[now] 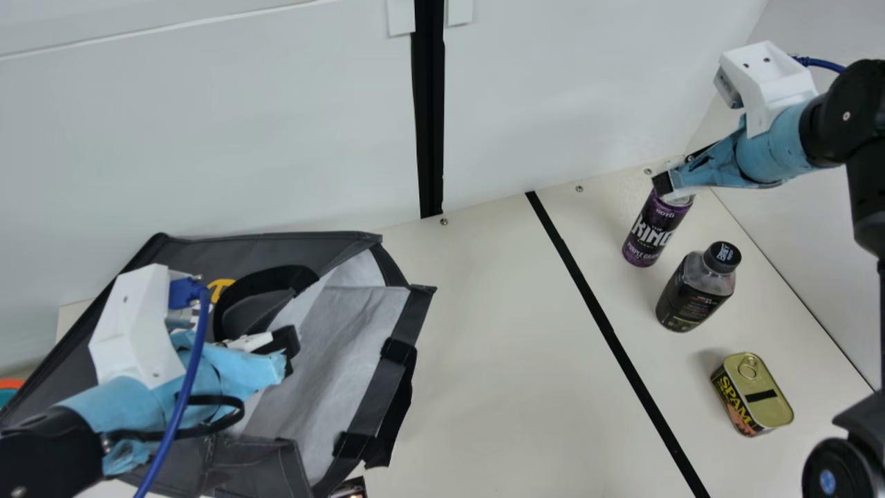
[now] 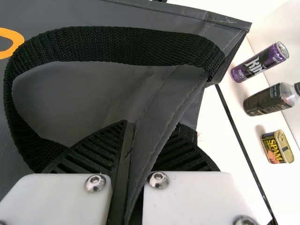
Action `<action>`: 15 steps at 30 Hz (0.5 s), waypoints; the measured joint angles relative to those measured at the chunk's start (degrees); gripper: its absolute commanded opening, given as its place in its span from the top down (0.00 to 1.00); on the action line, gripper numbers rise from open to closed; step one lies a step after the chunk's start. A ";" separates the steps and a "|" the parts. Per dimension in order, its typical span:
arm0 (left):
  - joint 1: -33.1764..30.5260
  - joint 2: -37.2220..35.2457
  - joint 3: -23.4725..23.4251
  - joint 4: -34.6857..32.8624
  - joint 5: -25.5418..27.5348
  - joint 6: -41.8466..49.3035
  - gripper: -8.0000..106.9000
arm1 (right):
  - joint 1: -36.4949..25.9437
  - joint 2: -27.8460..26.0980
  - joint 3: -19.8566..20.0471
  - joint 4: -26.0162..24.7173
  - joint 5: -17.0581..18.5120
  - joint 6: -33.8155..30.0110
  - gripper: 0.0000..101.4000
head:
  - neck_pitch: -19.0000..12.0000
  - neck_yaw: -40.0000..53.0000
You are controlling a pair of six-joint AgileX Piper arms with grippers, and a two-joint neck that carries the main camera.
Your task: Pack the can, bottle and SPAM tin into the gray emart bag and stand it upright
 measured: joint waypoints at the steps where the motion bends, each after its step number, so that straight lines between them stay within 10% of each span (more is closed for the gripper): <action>1: 0.00 0.00 0.00 0.00 0.00 0.00 1.00 | 0.00 0.71 -0.45 0.00 0.00 0.24 0.06 | 0.00 0.00; 15: 0.00 0.00 0.00 0.00 0.00 0.00 1.00 | -0.02 9.32 -5.57 -0.84 -0.01 0.61 0.06 | 0.00 0.09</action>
